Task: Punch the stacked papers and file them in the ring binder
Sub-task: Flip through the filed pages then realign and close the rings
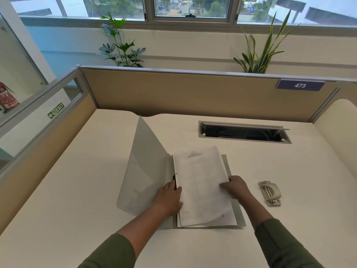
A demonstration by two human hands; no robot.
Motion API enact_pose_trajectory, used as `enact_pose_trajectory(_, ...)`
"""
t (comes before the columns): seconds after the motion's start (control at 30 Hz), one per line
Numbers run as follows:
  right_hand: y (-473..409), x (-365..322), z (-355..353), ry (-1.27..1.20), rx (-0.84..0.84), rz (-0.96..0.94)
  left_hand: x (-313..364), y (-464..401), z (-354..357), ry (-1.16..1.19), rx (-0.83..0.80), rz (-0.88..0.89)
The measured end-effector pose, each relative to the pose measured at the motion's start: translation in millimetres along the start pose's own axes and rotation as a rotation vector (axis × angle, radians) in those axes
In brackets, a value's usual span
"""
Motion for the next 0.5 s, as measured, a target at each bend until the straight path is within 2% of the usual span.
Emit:
enact_pose_trajectory(0.2,-14,31,5,0.028,0.022,0.067,-1,-3,6,-0.059,0.016,-0.008)
enact_pose_trajectory(0.5,-17,44,7,-0.077,0.065,0.073,-11,-2,11,0.022,0.073,-0.028)
Point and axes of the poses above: each hand's wrist, its own y-axis away from the middle knuckle, its own z-axis out of the palm, x = y × z, the point moved 2 cm from there along -y, towards the middle knuckle, and after that the axes turned 1 degree about x, right-handed, at the moved point
